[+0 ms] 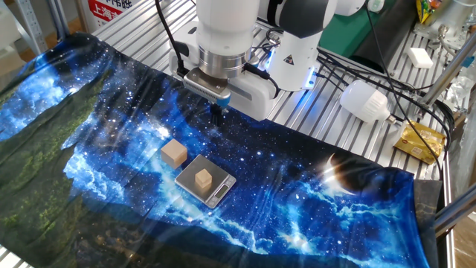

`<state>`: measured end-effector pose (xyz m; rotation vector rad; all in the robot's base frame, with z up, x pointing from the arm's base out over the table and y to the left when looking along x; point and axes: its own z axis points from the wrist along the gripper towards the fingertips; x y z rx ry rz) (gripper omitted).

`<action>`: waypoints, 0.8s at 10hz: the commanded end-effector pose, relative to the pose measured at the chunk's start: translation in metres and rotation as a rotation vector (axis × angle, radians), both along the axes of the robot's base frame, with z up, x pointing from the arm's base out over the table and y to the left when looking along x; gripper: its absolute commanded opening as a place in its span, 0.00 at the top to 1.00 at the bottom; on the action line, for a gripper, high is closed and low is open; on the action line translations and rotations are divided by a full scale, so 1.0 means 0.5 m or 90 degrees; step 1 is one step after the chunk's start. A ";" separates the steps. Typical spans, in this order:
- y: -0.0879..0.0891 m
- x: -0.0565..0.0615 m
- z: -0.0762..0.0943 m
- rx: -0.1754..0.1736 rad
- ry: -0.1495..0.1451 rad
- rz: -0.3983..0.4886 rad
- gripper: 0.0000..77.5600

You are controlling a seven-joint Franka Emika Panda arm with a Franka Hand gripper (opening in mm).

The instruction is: Remove the object from the scale

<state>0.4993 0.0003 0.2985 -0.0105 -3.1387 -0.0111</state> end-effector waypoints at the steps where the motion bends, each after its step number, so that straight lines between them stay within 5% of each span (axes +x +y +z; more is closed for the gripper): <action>1: 0.002 -0.001 0.002 0.040 -0.019 -0.136 1.00; 8: 0.025 0.004 0.001 0.045 -0.020 -0.142 1.00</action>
